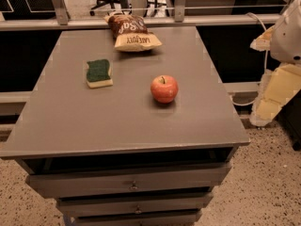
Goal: Move apple near brown chip bag
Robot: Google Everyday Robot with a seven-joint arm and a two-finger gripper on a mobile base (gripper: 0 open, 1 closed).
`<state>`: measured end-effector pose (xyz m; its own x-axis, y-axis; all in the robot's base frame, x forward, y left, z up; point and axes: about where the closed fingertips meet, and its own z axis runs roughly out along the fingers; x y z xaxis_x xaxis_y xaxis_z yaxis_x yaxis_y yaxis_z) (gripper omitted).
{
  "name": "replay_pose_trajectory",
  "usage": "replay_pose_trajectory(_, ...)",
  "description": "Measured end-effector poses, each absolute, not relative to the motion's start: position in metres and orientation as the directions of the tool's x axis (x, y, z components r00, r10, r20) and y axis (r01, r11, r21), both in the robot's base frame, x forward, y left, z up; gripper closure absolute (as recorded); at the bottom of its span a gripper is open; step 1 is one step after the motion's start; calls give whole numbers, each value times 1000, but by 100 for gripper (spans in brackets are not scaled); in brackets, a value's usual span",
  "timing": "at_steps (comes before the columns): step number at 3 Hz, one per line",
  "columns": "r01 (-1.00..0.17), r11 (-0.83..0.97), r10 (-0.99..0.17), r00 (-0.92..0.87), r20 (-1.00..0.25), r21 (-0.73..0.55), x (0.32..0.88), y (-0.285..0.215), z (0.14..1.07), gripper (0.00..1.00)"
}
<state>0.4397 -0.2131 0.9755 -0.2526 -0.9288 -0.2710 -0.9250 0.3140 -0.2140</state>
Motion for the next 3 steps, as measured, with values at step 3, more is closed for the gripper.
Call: replay_pose_trajectory(3, -857, 513, -556, -283, -781, -54, 445, -180, 886, 0)
